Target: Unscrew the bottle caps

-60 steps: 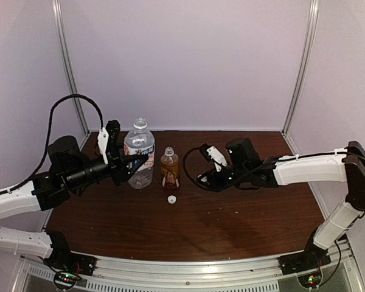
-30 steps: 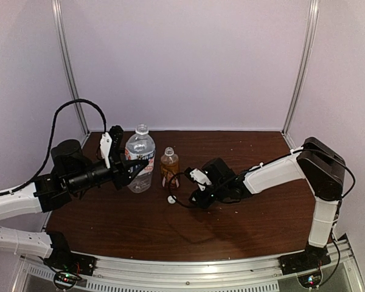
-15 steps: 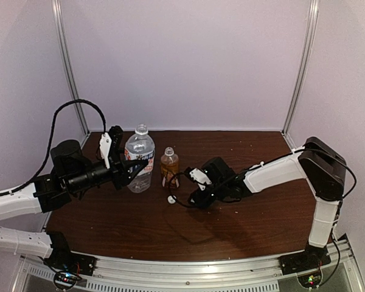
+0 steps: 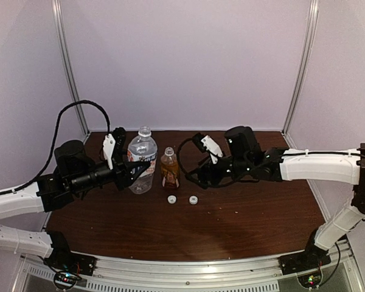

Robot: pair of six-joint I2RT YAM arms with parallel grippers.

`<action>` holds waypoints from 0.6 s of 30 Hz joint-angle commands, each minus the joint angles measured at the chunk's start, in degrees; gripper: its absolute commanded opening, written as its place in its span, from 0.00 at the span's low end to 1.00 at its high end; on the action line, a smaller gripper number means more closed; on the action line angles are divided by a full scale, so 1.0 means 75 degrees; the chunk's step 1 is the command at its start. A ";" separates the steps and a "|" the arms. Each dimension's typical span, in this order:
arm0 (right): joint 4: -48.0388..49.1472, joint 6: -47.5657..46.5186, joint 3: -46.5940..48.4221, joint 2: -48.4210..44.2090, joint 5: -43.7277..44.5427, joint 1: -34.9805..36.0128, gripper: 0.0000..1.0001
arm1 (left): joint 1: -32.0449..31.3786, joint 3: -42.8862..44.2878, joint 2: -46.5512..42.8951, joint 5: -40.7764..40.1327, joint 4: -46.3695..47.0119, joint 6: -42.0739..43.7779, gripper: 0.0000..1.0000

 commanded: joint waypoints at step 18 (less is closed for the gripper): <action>-0.0741 -0.0034 0.2908 -0.0701 -0.3013 0.0285 0.94 | 0.0063 0.0254 0.1003 0.2631 0.1480 -0.0375 0.47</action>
